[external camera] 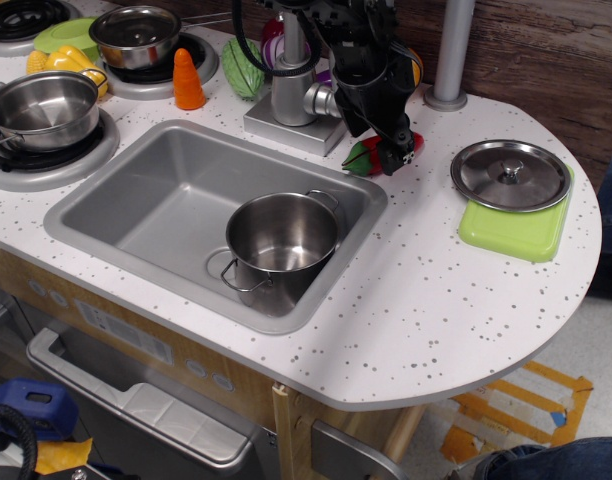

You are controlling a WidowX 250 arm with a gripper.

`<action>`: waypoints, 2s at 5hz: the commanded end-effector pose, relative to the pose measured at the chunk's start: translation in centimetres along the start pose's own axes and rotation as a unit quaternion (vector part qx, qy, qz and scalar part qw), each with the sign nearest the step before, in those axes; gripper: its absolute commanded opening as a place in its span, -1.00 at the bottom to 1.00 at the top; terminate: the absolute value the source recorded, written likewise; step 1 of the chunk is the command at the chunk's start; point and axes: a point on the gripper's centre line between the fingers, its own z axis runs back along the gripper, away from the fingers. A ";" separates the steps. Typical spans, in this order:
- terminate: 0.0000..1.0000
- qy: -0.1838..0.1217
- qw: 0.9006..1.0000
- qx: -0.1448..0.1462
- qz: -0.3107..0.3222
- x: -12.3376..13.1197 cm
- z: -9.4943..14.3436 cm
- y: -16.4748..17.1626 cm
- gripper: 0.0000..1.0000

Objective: Put pepper in pot or pan

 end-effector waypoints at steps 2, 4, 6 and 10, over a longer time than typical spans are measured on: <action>-1.00 -0.035 0.999 -0.004 0.024 0.8 0.2 1.2 1.00; -1.00 -0.034 0.998 -0.005 0.048 0.5 0.7 0.8 -1.00; -1.00 0.023 0.997 0.055 0.046 0.5 6.0 0.2 -1.00; -1.00 0.028 0.995 0.071 0.064 -5.8 7.8 -0.4 -1.00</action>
